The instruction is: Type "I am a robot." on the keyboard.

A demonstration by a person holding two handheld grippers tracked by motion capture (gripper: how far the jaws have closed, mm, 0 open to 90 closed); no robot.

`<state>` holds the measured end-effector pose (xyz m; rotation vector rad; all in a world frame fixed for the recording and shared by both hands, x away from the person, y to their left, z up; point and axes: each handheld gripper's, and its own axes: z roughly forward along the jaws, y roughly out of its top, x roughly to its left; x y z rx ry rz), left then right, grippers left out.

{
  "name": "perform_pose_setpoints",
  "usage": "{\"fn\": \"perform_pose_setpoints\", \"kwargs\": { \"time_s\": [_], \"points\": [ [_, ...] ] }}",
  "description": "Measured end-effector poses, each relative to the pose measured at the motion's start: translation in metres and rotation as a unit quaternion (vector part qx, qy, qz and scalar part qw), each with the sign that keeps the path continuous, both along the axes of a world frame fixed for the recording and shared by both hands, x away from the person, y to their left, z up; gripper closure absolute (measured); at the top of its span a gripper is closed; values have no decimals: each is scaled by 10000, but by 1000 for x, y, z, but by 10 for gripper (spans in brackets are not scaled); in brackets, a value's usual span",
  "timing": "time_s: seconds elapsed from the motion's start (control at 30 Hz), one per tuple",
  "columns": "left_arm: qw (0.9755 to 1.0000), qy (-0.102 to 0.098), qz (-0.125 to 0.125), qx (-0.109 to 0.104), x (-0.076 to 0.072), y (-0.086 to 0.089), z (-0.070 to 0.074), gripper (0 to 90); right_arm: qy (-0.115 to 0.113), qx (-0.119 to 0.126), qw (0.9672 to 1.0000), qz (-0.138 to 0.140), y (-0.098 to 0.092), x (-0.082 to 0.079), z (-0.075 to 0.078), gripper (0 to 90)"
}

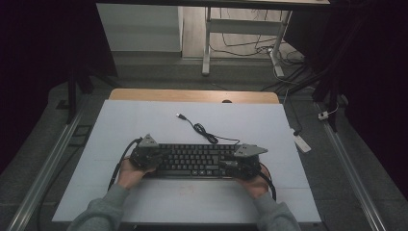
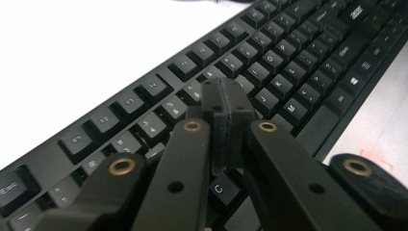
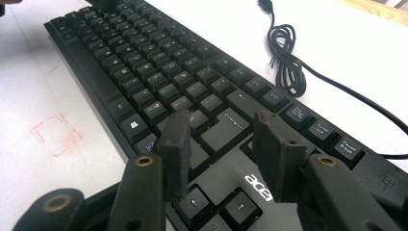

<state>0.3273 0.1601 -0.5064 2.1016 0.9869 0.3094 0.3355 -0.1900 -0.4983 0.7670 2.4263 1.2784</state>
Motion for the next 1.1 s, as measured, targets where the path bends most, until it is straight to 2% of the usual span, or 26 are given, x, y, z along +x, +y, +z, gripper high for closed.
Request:
{"fn": "perform_pose_setpoints", "kwargs": {
  "time_s": [0.17,0.4,1.1],
  "points": [
    [9999,-39,16,113,3,-7,-5,890,13,-28,10000,6,1,0,-1,578],
    [9998,-8,124,163,8,-9,-10,890,13,-35,10000,3,1,0,-1,575],
    [9994,65,141,322,13,-15,-18,890,37,-99,9999,12,1,1,-2,573]
  ]
}}
